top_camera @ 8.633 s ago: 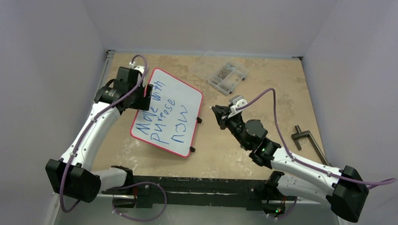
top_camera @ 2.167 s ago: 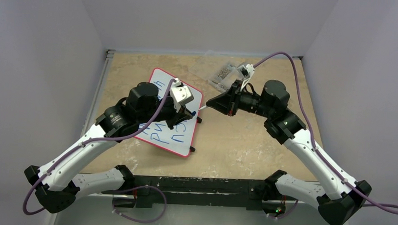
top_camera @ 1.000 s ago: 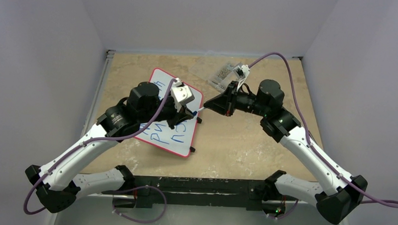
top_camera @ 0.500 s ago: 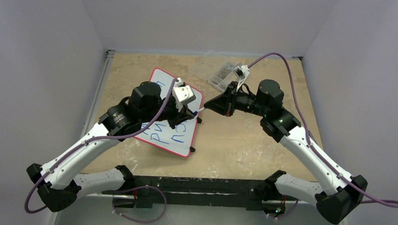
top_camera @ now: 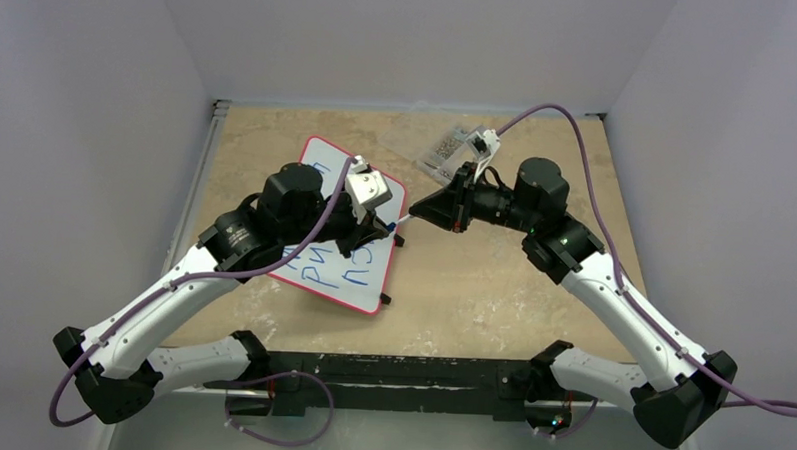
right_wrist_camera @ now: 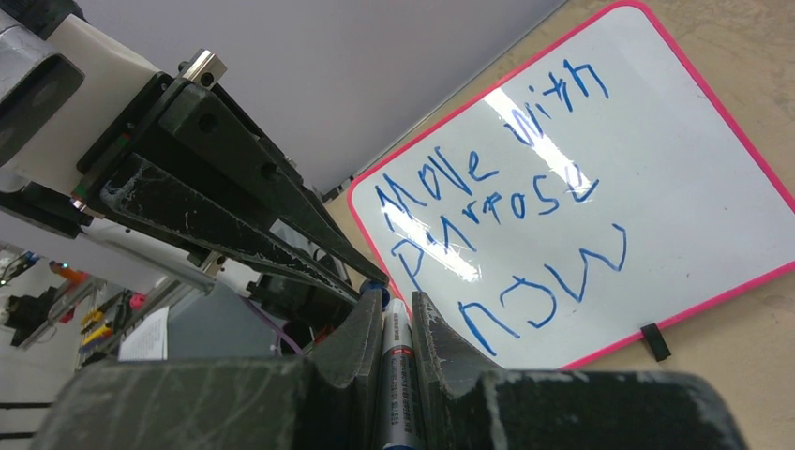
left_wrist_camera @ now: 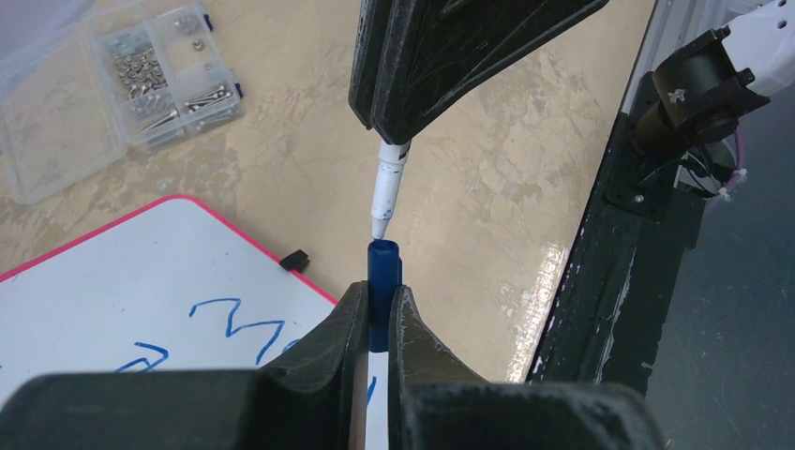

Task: Write a sentence on the whiteboard
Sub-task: Insert the whiteboard marker without the cap into the pen cap.

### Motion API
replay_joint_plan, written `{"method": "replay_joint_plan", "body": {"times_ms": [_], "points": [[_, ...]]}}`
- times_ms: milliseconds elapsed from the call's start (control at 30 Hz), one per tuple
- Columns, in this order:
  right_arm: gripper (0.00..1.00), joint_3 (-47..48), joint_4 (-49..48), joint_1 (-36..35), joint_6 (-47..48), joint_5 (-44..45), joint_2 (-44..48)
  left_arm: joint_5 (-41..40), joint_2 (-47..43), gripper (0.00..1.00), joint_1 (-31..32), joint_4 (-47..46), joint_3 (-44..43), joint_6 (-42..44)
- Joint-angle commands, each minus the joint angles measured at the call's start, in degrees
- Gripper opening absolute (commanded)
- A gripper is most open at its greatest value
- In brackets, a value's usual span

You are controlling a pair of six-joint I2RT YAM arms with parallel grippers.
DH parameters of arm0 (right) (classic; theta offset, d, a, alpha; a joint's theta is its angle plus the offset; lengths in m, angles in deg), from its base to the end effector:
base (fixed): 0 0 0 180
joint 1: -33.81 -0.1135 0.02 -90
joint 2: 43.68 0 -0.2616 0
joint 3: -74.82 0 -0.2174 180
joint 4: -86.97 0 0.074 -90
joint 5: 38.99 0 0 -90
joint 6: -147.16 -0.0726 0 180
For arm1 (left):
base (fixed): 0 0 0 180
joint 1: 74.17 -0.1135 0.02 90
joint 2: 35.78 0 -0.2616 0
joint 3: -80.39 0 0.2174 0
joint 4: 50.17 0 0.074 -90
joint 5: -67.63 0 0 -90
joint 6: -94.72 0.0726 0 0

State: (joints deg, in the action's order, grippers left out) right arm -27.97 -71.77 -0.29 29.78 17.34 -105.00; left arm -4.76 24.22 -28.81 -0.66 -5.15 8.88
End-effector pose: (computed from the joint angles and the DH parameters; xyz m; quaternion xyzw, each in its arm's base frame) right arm 0.1740 0.1664 0.3899 -0.2361 0.6951 0.5134 0.4444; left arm 0.1363 -0.1693 0.3756 0.4228 0.7175 -0.3096 0.4588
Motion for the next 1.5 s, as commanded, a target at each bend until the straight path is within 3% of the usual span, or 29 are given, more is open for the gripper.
{"method": "replay_joint_plan", "body": {"times_ms": [0, 1467], "points": [[0.00, 3.04, -0.59, 0.10, 0.96, 1.35, 1.55, 0.10, -0.02, 0.00, -0.36, -2.26, -0.01, 0.76], [0.00, 0.36, -1.87, 0.04, -0.90, -1.11, 0.70, 0.72, 0.88, 0.00, -0.34, -3.09, -0.18, -0.12]]}}
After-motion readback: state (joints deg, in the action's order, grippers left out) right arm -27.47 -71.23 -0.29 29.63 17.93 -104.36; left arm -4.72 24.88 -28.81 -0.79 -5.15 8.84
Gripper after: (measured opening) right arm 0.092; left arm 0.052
